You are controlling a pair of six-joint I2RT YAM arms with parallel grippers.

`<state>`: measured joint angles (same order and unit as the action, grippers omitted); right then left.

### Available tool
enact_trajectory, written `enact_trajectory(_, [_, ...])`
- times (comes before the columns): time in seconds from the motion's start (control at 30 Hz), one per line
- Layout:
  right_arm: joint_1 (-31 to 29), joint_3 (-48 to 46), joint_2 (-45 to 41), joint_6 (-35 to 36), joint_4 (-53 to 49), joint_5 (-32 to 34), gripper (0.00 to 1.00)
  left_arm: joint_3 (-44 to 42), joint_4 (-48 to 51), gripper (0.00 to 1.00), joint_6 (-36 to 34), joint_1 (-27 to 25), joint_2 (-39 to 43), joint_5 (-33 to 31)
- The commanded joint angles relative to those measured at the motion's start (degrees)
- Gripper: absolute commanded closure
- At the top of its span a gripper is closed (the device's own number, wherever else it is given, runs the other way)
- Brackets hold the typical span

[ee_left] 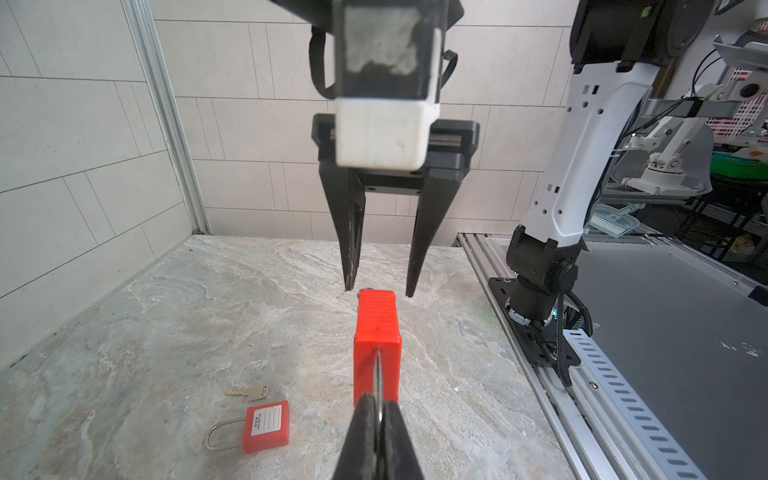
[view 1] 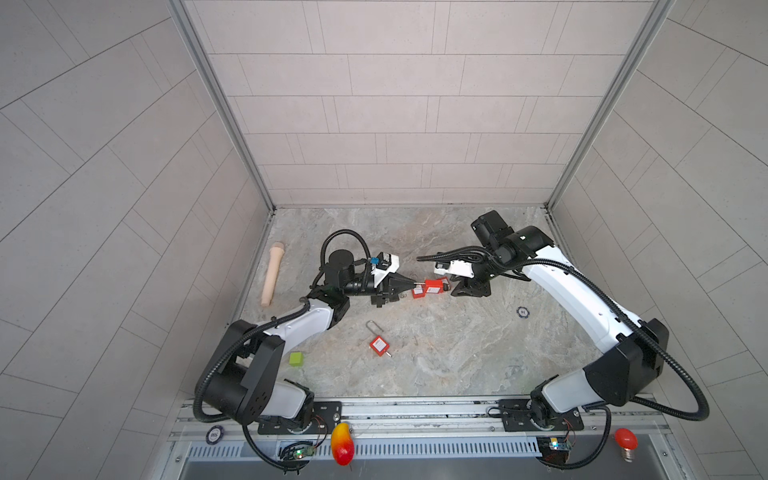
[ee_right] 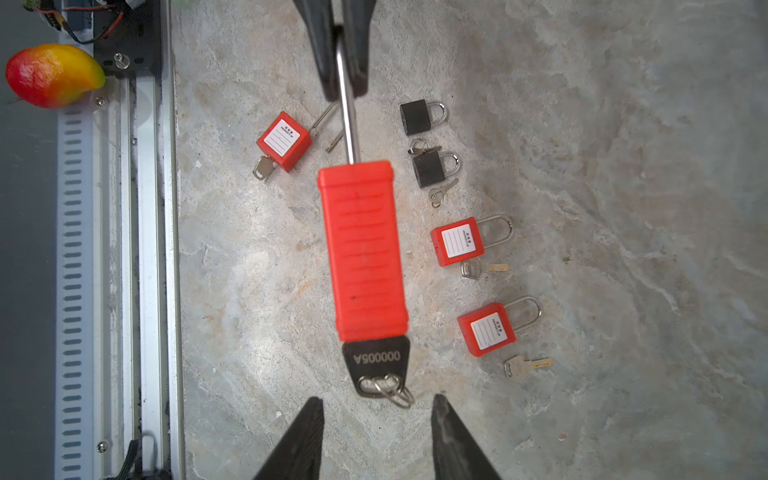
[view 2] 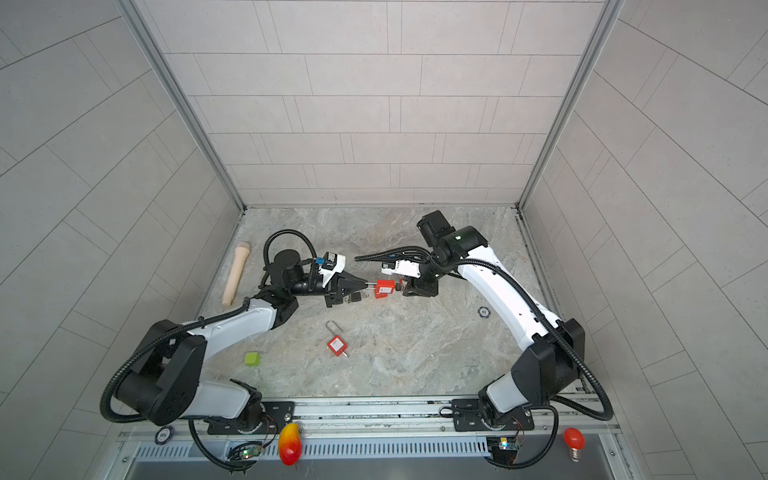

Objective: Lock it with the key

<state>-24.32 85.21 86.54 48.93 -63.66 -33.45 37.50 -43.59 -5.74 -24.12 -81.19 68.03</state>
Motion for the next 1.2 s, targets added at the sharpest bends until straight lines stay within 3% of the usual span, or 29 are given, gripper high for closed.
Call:
enact_trajectory(0.0, [0.2,2.0,2.0,2.1,-3.3,-6.2,0.56,0.8,-3.7,1.00,1.2,0.2,0.9,1.9])
enact_trajectory(0.23, [0.3,5.1,6.6,4.1,-6.4,-9.0,0.63,1.6,-3.8,1.00,1.2,-0.1,0.6,2.4])
enact_trajectory(0.5, [0.3,5.3,8.3,5.0,-6.5,-8.1,0.80,1.6,-3.8,1.00,1.3,-0.1,1.0,2.1])
enact_trajectory(0.63, [0.1,4.3,7.4,4.7,-3.6,-6.7,0.95,1.8,-3.6,1.00,1.4,-0.1,0.7,1.8])
enact_trajectory(0.87, [-0.5,-0.3,4.1,5.3,1.8,-3.9,0.97,2.1,-1.8,1.00,0.7,0.0,0.8,0.2])
enact_trajectory(1.17, [-0.5,-3.0,1.8,5.5,4.1,0.2,1.00,3.8,11.5,1.00,-7.1,0.9,3.5,-2.1])
